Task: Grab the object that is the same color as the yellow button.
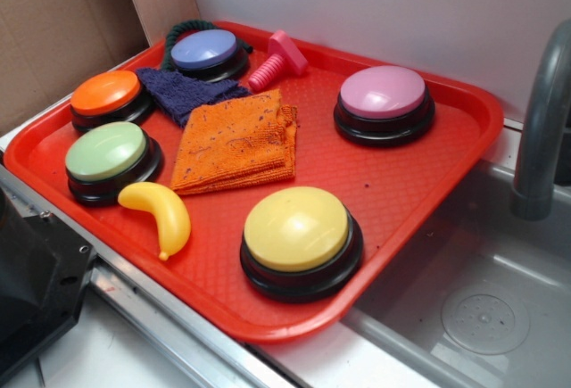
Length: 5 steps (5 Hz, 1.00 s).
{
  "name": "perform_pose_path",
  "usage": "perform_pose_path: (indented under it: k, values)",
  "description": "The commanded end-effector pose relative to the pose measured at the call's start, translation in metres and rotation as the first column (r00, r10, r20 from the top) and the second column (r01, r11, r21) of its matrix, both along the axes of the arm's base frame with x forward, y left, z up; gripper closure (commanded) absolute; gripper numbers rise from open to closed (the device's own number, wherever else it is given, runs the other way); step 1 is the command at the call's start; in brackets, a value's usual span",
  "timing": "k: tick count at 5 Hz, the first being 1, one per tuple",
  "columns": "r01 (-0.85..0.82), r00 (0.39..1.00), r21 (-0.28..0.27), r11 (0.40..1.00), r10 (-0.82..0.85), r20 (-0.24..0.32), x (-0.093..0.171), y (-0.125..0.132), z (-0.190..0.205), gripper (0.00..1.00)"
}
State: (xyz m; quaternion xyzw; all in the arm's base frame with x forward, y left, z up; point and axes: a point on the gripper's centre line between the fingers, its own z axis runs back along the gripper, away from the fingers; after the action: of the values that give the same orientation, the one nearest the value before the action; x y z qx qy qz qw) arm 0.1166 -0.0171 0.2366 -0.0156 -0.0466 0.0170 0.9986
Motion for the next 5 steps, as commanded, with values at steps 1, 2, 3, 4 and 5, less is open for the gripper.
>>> perform_pose_path:
  k: [1, 2, 3, 4, 5]
  values:
    - [0.000, 1.000, 0.000, 1.000, 0.000, 0.000, 0.000, 0.000, 0.000, 0.00]
    - [-0.101, 0.995, -0.035, 0.994, 0.100, -0.023, 0.009, 0.003, -0.018, 0.00]
    - [-0.230, 0.973, -0.048, 0.972, 0.229, -0.029, 0.015, 0.001, -0.038, 0.00]
    - [-0.387, 0.921, -0.037, 0.921, 0.385, -0.061, 0.018, -0.001, -0.063, 0.00]
    - [-0.577, 0.816, -0.019, 0.817, 0.574, -0.070, 0.022, -0.006, -0.092, 0.00]
